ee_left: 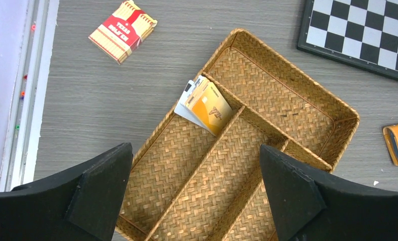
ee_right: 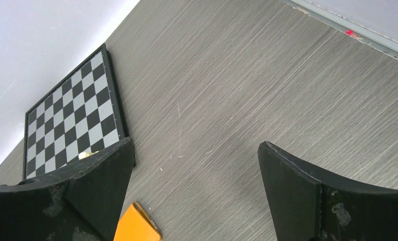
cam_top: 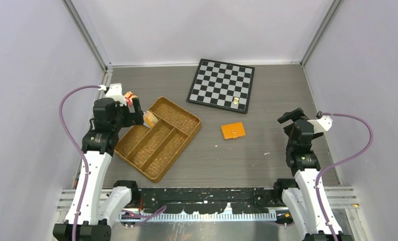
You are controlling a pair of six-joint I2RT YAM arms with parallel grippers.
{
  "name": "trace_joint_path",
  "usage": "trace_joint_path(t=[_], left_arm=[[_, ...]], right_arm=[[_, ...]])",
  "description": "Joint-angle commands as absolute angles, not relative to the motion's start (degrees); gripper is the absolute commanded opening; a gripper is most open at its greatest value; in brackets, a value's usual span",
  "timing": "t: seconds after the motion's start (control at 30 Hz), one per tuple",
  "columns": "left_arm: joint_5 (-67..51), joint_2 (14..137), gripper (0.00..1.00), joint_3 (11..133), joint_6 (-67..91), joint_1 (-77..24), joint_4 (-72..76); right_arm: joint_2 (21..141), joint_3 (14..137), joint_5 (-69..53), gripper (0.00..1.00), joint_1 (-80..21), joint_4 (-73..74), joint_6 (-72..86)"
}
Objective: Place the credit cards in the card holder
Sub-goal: Move the card holder to the center of the board.
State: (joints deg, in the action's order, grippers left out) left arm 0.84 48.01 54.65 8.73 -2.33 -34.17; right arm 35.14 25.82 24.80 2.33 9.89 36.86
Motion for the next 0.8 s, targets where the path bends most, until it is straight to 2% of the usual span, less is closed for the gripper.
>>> trace_joint_path(t=[0.0, 0.23, 0.43, 0.57, 0.77], left_arm=[[0.8, 48.8, 1.0, 56.7, 8.9, -2.1, -33.7], [1.8, 50.6, 1.0, 55.8, 9.7, -3.7, -33.9], [0.6, 51.3, 1.0, 55.5, 9.3, -7.2, -34.4], [0.3, 51.5, 1.0, 55.3, 9.3, -8.7, -34.5], [-1.6, 51.5, 1.0, 55.0, 9.1, -10.0, -34.3]], right_arm=[[35.4, 29.6, 24.2, 0.97, 2.4, 9.0, 38.4], [38.8, 34.5, 16.4, 0.97, 2.4, 15.7, 38.4], [42.7, 36.9, 1.6, 0.96, 2.4, 22.0, 43.8], [45.2, 33.5, -10.3, 0.85, 2.1, 20.7, 52.6], [45.5, 26.7, -10.3, 0.76, -0.9, 16.0, 60.6]])
